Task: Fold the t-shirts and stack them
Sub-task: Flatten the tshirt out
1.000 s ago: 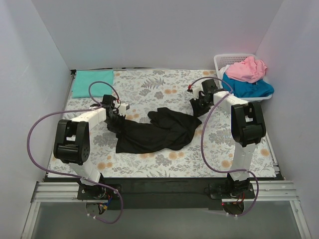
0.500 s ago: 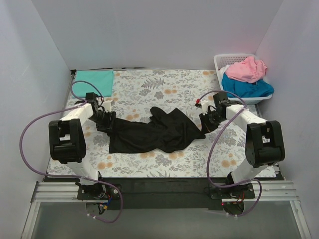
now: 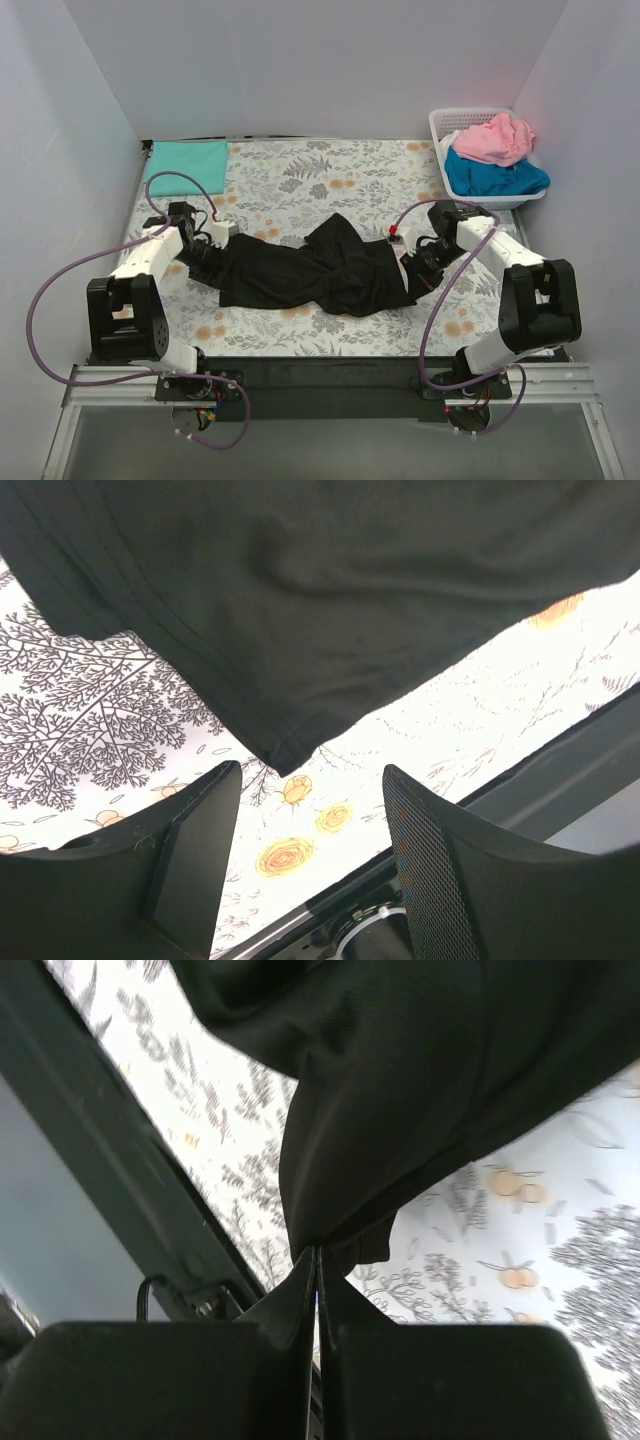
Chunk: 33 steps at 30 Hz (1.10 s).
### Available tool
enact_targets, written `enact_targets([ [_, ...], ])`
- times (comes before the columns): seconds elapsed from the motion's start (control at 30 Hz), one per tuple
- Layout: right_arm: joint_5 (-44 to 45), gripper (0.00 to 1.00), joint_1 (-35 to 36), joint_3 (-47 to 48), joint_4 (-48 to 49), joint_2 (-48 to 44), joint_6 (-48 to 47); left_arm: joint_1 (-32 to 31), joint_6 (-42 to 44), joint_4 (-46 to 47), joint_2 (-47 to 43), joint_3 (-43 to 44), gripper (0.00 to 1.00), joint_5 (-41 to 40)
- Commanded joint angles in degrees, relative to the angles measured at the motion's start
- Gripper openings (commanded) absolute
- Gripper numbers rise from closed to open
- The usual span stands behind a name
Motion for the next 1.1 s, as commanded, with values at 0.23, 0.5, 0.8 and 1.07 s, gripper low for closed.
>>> enact_targets([
  [0.23, -2.1, 0.24, 2.6, 6.1, -18.2, 0.6, -14.7, -1.0, 9.2, -1.1, -2.7, -0.9, 0.57, 1.6],
  [0.5, 0.4, 0.68, -3.9, 25.5, -6.8, 10.0, -5.5, -1.8, 15.7, -0.9, -4.1, -0.3, 0.56, 5.0],
  [0.8, 5.8, 0.58, -3.7, 35.6, 4.2, 25.2, 1.8, -2.7, 16.9, 0.8, -5.9, -0.8, 0.61, 8.0],
  [1.07, 8.7, 0.54, -0.8, 32.0, 9.4, 29.2, 7.1, -2.7, 15.8, 2.5, -6.9, -2.7, 0.68, 5.3],
])
